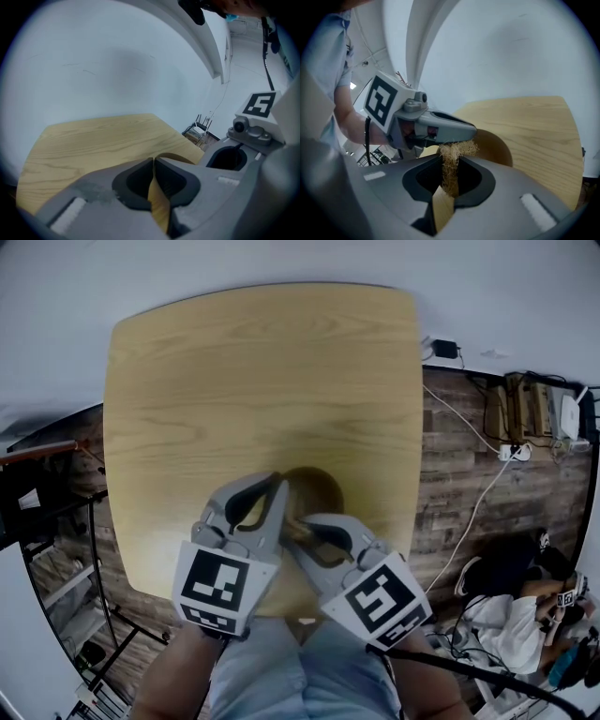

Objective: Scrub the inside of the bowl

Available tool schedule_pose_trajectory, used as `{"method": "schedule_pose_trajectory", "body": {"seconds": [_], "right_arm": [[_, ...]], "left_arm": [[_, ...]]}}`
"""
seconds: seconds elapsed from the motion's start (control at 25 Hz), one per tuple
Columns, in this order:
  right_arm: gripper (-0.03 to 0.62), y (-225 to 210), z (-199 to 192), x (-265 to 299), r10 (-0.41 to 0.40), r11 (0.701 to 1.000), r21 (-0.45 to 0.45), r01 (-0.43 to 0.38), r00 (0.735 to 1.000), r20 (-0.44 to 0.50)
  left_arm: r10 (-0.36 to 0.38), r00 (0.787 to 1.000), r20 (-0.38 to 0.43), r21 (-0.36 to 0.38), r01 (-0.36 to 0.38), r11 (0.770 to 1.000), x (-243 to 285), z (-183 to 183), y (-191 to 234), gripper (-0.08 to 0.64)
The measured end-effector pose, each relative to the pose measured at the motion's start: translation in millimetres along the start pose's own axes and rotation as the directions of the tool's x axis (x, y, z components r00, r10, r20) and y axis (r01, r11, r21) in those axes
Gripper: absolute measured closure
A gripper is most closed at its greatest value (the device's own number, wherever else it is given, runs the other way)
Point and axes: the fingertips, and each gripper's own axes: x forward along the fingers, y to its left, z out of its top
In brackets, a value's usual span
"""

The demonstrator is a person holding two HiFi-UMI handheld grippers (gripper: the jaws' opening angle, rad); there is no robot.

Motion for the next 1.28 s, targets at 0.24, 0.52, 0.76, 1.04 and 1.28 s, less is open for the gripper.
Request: {"method": "schedule_pose_trajectory", "body": {"seconds": [0.24,0.52,0.76,1.04,1.28], "right_arm": [[0.532,18,2,-19,0.039,0.999,-0.009,-0.038,0.999,0.036],[0.532,27,10,-62,0.003,1.0,0.02,-0.006,0.989,0.145],[0.532,23,6,-88,-0.079,0.997,0.015,0.078,0.981,0.18],[0.532,0,4,-93,-0.199,0.977,-0.049,0.208,0.969,0.146],[0.532,-15,7,-70,-0.2,0.973,-0.099,0.209,0.975,0.093]], "left_arm": [[0.042,0.999,-0.007,0.01,-0.042,0.999,-3,2,5,0.523],[0.114,0.993,-0.03,0.125,-0.109,0.986,-3,3,3,0.522],[0.115,0.992,-0.048,0.13,-0.108,0.986,-4,0,-5,0.522],[0.102,0.993,-0.062,0.126,-0.094,0.988,-7,-1,-12,0.522],[0.061,0.997,-0.051,0.117,-0.054,0.992,-1,-3,-18,0.52]]}}
